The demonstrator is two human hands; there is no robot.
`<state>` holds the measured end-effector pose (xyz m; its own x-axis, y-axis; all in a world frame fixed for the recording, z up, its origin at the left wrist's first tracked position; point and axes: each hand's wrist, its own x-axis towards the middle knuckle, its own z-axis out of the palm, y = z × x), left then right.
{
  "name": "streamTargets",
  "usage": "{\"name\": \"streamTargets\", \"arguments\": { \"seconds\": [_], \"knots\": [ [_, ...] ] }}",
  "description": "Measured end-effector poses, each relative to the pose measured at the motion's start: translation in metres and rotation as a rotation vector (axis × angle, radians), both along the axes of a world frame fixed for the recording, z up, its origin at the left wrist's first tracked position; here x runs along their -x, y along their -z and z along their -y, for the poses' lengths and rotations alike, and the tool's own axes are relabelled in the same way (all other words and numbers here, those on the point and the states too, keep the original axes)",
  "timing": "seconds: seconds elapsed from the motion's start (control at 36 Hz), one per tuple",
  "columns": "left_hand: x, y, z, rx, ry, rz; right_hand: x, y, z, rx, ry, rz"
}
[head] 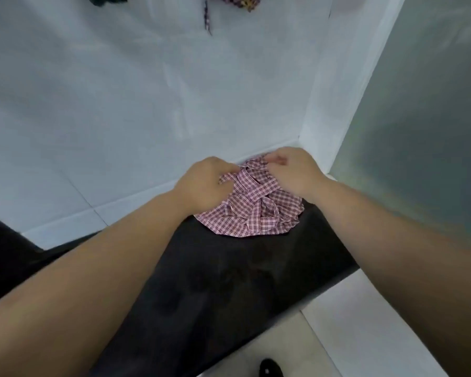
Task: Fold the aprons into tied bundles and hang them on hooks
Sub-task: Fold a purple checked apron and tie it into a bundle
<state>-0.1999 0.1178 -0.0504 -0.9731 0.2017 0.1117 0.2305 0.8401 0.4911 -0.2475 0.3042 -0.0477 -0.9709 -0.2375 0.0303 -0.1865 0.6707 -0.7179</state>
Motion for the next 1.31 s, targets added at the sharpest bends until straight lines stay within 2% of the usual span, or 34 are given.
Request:
{"name": "streamTargets", "arguments": {
  "seconds": [0.17, 0.31, 0.47, 0.56, 0.61, 0.72, 0.78, 0.86, 1.03, 1.17, 1.31],
  "knots": [
    [0.016, 0.082, -0.037, 0.078, -0.023, 0.373, 0.033, 0.048, -0.036, -0.157, 0.019, 0.147],
    [0.035, 0.132, -0.066, 0.157, -0.025, 0.596, 0.059, 0.077, -0.056, -0.164, 0.065, 0.229],
    [0.061, 0.18, -0.085, 0.359, -0.064, 0.668, 0.079, 0.108, -0.068, -0.197, 0.004, 0.32],
    [0.064, 0.191, -0.089, 0.484, -0.174, 0.492, 0.085, 0.116, -0.07, -0.214, -0.014, 0.355],
    [0.063, 0.193, -0.085, 0.385, -0.23, 0.432, 0.085, 0.117, -0.069, -0.222, -0.032, 0.372],
    [0.054, 0.175, -0.064, -0.208, -0.253, 0.504, 0.078, 0.112, -0.058, -0.208, -0.115, 0.354],
    [0.047, 0.151, -0.05, -0.361, -0.274, 0.446, 0.073, 0.105, -0.047, -0.206, -0.193, 0.304],
    [0.034, 0.113, -0.033, -0.557, -0.277, 0.428, 0.065, 0.091, -0.03, -0.315, -0.281, 0.296],
    [-0.028, 0.044, 0.019, -0.659, -0.273, 0.394, 0.015, 0.069, 0.023, -0.554, -0.43, 0.292],
    [-0.093, 0.013, 0.063, -0.691, -0.232, 0.435, -0.037, 0.079, 0.072, -0.228, -0.463, 0.191],
    [-0.163, -0.003, 0.105, -0.797, -0.276, 0.408, -0.131, 0.04, 0.121, -0.216, -0.518, 0.219]
  ]
}}
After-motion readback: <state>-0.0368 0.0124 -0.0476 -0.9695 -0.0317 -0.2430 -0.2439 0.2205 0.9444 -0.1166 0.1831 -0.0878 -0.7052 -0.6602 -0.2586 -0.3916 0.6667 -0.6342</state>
